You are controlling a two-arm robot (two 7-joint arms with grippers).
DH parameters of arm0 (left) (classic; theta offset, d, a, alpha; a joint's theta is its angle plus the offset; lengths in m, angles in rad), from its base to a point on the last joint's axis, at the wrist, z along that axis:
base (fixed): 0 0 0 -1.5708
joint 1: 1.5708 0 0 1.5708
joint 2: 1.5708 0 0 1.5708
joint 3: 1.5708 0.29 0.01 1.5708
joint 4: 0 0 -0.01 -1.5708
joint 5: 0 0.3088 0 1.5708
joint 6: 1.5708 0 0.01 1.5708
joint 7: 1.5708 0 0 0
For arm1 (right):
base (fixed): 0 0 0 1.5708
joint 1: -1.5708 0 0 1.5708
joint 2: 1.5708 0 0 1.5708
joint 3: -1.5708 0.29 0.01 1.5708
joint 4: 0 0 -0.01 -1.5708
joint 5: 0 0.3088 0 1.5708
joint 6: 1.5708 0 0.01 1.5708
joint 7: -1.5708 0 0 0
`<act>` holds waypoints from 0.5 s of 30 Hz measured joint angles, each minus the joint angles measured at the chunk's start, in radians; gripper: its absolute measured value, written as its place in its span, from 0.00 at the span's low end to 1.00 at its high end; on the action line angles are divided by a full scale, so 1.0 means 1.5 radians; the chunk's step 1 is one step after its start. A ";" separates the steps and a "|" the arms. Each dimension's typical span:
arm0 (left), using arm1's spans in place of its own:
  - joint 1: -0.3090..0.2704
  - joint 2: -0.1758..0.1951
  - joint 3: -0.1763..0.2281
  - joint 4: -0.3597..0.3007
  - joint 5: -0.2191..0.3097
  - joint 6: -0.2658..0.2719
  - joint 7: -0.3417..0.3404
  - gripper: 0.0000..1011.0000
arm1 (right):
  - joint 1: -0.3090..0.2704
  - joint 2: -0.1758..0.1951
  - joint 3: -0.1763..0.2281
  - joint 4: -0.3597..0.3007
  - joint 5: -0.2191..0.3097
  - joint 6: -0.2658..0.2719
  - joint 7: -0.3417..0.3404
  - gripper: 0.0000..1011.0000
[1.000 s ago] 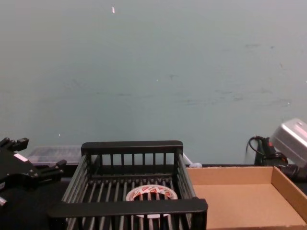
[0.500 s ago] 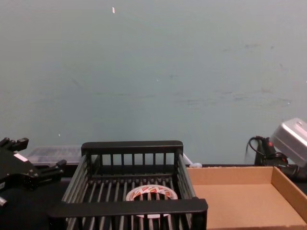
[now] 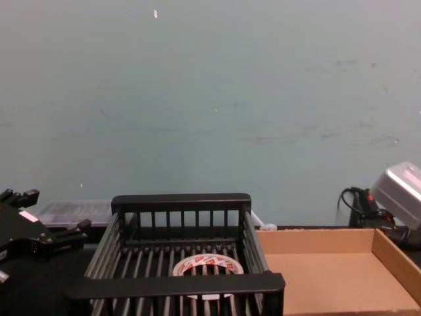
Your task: Pick up the white tape and place it into the black box , Pick up the silver tape and place it into the brown box.
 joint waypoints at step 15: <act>0.000 0.000 0.000 0.000 0.000 0.000 0.000 0.99 | -0.003 -0.001 0.003 -0.001 0.000 -0.004 0.001 0.17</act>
